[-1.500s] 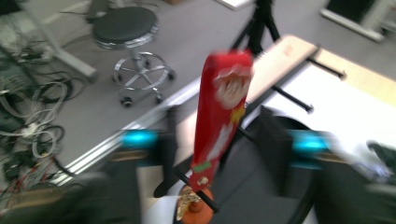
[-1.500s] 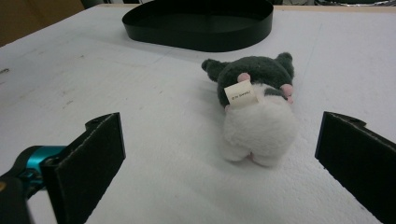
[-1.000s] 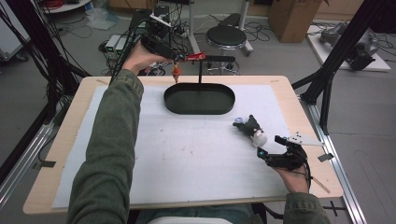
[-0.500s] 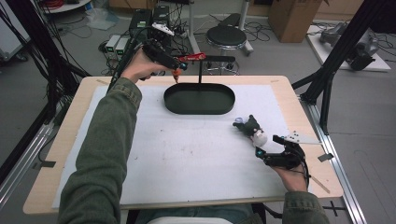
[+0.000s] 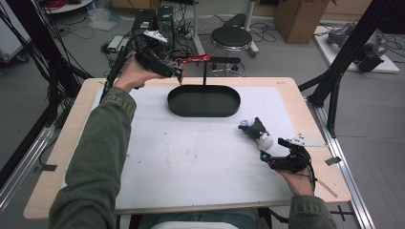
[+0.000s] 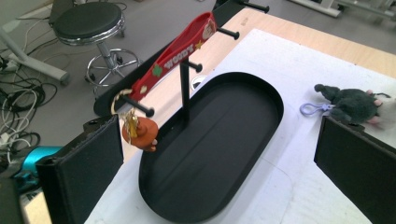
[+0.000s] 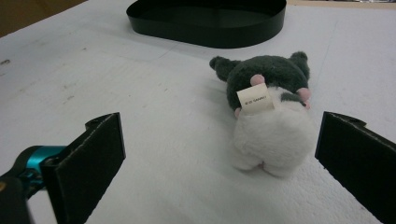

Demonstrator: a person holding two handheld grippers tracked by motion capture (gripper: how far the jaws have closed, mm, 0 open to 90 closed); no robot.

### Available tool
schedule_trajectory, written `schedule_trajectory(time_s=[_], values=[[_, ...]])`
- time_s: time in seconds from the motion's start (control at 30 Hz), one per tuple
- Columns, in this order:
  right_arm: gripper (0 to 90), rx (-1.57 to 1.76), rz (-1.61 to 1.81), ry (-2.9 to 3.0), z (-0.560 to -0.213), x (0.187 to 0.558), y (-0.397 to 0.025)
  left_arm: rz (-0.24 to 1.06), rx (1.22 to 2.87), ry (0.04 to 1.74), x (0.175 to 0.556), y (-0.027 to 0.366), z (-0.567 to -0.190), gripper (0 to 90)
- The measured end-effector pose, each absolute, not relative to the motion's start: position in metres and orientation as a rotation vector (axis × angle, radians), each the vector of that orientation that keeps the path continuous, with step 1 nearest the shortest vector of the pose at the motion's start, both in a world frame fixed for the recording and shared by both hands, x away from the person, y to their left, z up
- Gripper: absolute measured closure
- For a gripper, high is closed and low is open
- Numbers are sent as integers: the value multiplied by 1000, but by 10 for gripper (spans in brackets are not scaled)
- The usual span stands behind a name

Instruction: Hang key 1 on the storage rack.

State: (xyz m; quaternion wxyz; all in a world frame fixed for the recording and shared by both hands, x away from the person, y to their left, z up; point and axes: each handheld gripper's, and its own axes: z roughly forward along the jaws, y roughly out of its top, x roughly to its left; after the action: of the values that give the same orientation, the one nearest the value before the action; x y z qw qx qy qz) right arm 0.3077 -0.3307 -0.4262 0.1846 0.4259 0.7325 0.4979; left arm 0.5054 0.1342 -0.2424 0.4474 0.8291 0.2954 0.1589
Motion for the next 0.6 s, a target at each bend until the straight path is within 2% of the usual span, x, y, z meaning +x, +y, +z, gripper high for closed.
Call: schedule_trajectory(time_s=[0.6], values=[[5, 1203, 1390, 2083, -427, 308, -329, 419, 2035, 806, 478, 178, -283, 17]])
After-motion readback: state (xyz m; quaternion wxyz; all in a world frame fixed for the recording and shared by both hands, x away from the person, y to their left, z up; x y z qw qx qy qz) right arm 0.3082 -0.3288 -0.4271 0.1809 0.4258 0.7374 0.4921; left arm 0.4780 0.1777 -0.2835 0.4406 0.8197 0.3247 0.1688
